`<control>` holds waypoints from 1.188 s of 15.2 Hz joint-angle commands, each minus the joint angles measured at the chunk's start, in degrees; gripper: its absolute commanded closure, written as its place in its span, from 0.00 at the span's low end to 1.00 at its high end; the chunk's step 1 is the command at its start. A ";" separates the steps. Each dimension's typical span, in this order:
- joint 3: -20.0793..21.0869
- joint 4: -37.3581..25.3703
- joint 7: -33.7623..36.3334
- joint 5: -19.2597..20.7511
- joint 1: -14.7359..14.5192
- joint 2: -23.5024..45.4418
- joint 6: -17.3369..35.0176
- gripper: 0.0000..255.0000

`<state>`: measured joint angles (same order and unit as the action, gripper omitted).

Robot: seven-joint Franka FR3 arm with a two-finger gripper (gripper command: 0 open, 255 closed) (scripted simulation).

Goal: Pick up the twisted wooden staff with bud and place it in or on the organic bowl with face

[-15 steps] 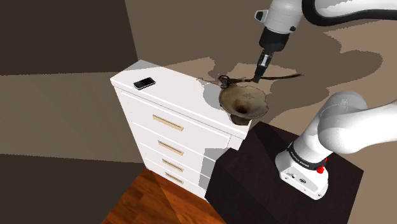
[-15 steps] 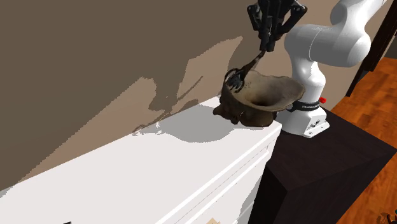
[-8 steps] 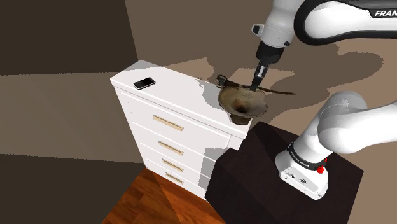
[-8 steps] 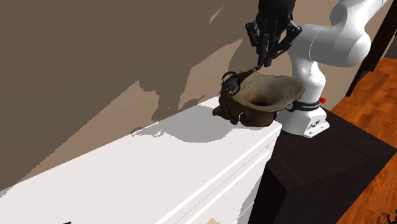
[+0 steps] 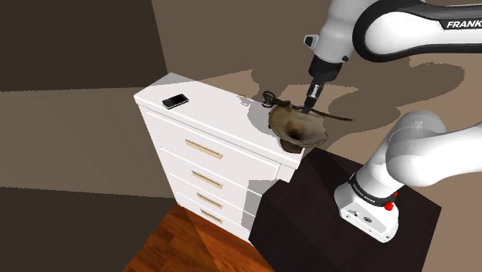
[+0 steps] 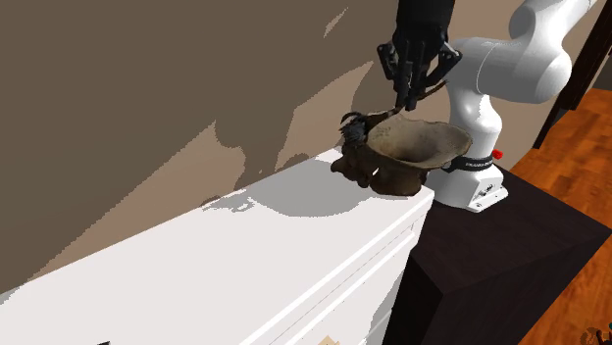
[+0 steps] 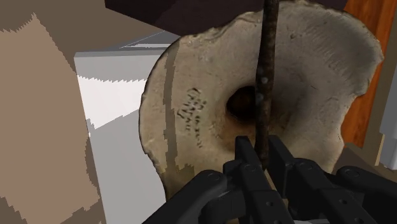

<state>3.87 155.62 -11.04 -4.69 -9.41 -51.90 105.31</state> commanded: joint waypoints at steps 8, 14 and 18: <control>-0.14 -1.86 0.02 0.14 0.07 -0.11 -1.97 0.00; -0.52 -7.31 0.08 0.52 0.24 0.07 -7.25 0.00; -0.52 -7.31 0.08 0.52 0.24 0.07 -7.25 0.00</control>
<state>3.35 148.32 -10.96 -4.17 -9.17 -51.83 98.07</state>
